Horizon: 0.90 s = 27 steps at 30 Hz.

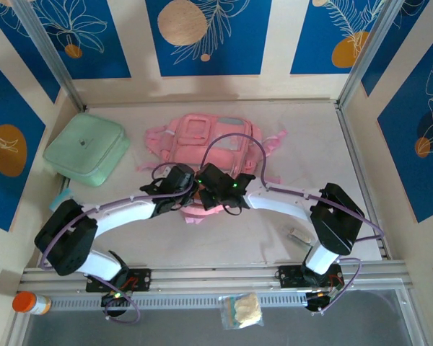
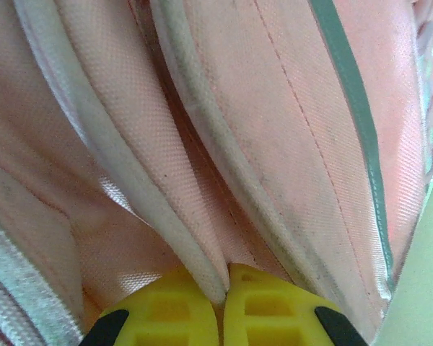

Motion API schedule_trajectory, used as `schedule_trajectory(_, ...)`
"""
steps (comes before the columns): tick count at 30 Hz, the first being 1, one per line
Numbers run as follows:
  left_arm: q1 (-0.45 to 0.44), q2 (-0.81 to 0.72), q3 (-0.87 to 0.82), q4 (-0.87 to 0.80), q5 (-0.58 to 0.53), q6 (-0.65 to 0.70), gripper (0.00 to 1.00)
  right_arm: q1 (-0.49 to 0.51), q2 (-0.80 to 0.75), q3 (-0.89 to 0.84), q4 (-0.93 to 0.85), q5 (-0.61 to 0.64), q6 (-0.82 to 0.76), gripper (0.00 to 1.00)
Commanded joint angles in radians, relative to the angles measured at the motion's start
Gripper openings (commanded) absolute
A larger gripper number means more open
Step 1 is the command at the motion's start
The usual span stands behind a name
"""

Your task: Pack books, pencil case, and school supplies into a backpack

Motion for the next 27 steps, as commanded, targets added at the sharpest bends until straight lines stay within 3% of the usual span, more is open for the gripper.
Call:
schedule_trajectory(1, 0.049, -0.065, 0.020, -0.063, -0.078, 0.098, 0.00, 0.024, -0.020, -0.021, -0.096, 0.071, -0.018, 0.00)
schedule_trajectory(9, 0.149, -0.163, -0.014, -0.065, 0.023, 0.190, 0.00, -0.022, -0.091, -0.074, -0.157, 0.134, -0.010, 0.00)
schedule_trajectory(18, 0.241, -0.232, -0.051, -0.083, 0.103, 0.248, 0.00, -0.186, -0.168, -0.110, -0.134, 0.137, -0.035, 0.00)
schedule_trajectory(24, 0.262, -0.226, -0.081, -0.055, 0.181, 0.283, 0.00, -0.314, -0.120, -0.072, -0.099, 0.104, -0.055, 0.00)
schedule_trajectory(27, 0.265, -0.214, -0.128, 0.042, 0.224, 0.275, 0.00, -0.364, -0.079, -0.041, -0.076, 0.094, -0.070, 0.00)
